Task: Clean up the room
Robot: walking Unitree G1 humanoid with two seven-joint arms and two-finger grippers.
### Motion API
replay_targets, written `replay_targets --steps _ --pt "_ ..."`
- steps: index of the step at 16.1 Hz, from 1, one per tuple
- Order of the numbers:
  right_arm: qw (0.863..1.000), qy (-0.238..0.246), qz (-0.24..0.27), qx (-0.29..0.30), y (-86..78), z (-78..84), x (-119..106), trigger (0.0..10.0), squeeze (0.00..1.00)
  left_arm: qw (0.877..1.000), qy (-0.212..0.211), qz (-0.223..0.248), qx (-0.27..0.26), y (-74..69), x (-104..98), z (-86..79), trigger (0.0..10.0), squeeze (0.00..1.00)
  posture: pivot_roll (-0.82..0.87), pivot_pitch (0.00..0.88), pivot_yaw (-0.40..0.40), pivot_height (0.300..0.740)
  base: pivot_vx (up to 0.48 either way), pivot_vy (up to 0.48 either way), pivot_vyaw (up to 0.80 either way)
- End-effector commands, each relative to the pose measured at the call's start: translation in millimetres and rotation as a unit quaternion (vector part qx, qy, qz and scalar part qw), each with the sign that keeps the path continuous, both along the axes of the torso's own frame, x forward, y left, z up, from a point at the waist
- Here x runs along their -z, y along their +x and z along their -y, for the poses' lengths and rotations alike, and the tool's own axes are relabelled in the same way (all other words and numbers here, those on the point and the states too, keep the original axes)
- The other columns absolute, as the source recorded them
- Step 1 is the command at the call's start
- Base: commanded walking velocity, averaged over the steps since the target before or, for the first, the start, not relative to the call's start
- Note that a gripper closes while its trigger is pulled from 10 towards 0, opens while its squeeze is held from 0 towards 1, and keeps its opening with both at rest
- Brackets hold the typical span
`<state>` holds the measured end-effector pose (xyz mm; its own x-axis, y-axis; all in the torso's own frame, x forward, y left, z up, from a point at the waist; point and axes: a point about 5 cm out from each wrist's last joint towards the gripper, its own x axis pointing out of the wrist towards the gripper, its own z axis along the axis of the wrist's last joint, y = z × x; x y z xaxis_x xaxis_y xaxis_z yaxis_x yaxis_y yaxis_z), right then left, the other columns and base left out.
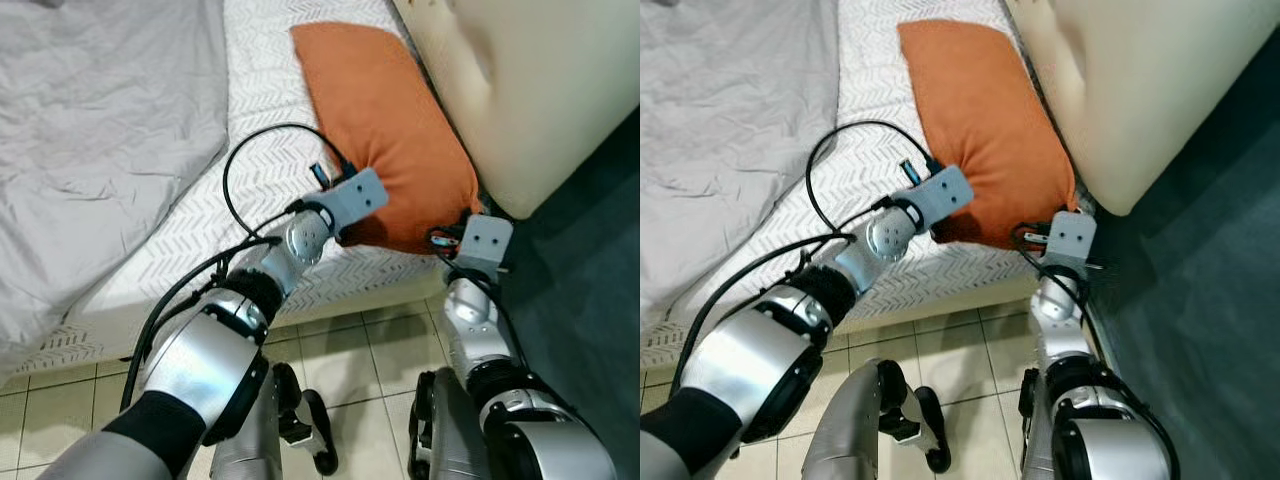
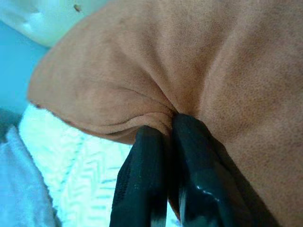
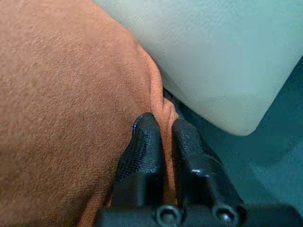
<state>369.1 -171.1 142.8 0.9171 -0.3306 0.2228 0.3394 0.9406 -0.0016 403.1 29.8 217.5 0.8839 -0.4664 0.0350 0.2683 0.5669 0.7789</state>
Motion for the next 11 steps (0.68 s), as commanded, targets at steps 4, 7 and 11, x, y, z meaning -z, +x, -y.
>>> replay_targets --steps 4,7,11 --pt "1.000 0.001 -0.019 -0.019 -6.8 -17.6 15.7 0.0 0.00 0.999 0.022 0.039 -0.013 0.8 -0.2 -7.5 0.0 0.00 -0.18 0.331 0.100 0.615 0.000 0.000 0.00" --pt "0.999 -0.007 -0.032 -0.026 -8.0 -28.3 21.1 0.0 0.00 0.997 0.034 0.064 -0.031 2.9 -5.2 -10.6 0.0 0.00 -0.20 0.353 0.087 0.615 0.000 0.000 0.00" --pt "0.998 -0.027 -0.055 -0.021 -1.6 -24.6 19.3 0.0 0.00 0.997 -0.023 0.052 -0.054 7.3 -21.1 -12.1 0.0 0.00 -0.23 0.366 0.094 0.615 0.000 0.000 0.00"
